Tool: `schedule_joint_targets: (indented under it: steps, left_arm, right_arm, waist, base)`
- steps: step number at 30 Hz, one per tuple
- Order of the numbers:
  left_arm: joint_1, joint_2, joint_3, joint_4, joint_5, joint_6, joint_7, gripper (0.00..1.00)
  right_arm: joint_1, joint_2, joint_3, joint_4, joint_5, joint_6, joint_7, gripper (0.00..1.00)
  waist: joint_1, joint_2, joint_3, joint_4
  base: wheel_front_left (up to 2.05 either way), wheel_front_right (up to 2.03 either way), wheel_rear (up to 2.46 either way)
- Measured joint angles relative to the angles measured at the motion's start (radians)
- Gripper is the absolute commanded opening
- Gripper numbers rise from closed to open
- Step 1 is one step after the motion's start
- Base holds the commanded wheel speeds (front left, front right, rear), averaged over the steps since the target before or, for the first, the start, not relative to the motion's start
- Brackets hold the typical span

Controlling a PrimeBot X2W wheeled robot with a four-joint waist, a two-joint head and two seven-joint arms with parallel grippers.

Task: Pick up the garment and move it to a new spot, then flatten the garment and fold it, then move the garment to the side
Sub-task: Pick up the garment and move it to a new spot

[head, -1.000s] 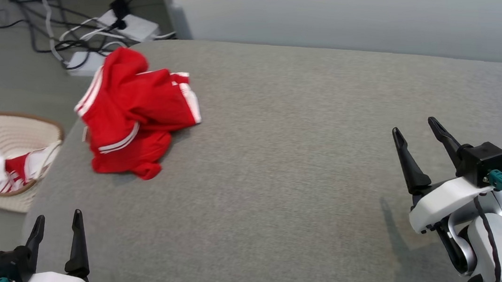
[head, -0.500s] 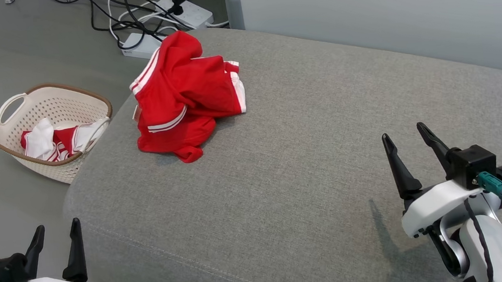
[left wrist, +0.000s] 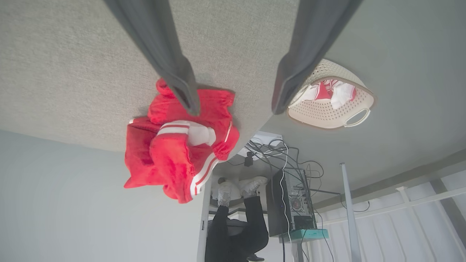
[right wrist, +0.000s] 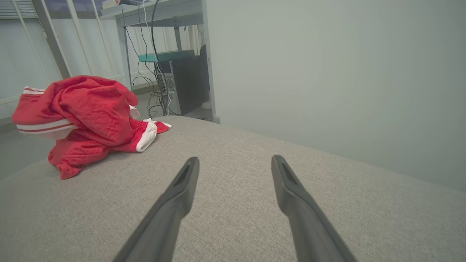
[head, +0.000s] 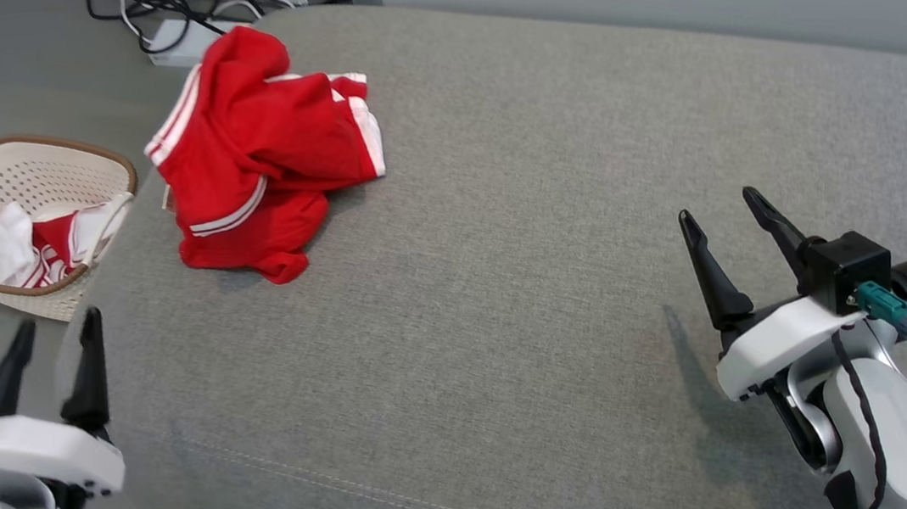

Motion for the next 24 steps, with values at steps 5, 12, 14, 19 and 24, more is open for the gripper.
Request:
schedule_joint_targets:
  steps: [5, 12, 14, 19, 24]
  left_arm:
    - [-0.105, 0.069, -0.082, 0.021, -0.1, 0.0, 0.0, 1.0]
    - [-0.216, 0.163, -0.173, 0.057, -0.262, 0.0, -0.004, 1.0]
    - [-0.235, 0.184, -0.192, 0.072, -0.315, 0.0, -0.004, 1.0]
    - [-0.278, 0.229, -0.242, 0.107, -0.499, 0.0, -0.005, 1.0]
    - [-0.281, 0.256, -0.295, 0.14, -0.6, 0.0, -0.007, 1.0]
  right_arm:
    - [-0.023, -0.004, 0.027, -0.023, -0.009, 0.0, 0.0, 1.0]
    - [-0.05, -0.007, 0.063, -0.063, -0.011, 0.0, 0.0, 1.0]
    - [-0.05, -0.007, 0.066, -0.077, -0.016, 0.0, 0.0, 1.0]
    - [-0.049, -0.008, 0.067, -0.124, -0.021, 0.0, -0.002, 1.0]
    - [-0.032, -0.008, 0.066, -0.153, -0.033, 0.0, -0.002, 1.0]
  waist:
    - [0.0, 0.0, 0.053, -0.033]
    - [0.0, 0.0, 0.119, -0.107]
    - [0.0, 0.0, 0.136, -0.131]
    - [0.0, 0.0, 0.18, -0.207]
    - [0.0, 0.0, 0.208, -0.258]
  base:
    - [0.0, 0.0, 0.0]
    - [0.0, 0.0, 0.0]
    - [0.0, 0.0, 0.0]
    - [0.0, 0.0, 0.0]
    - [0.0, 0.0, 0.0]
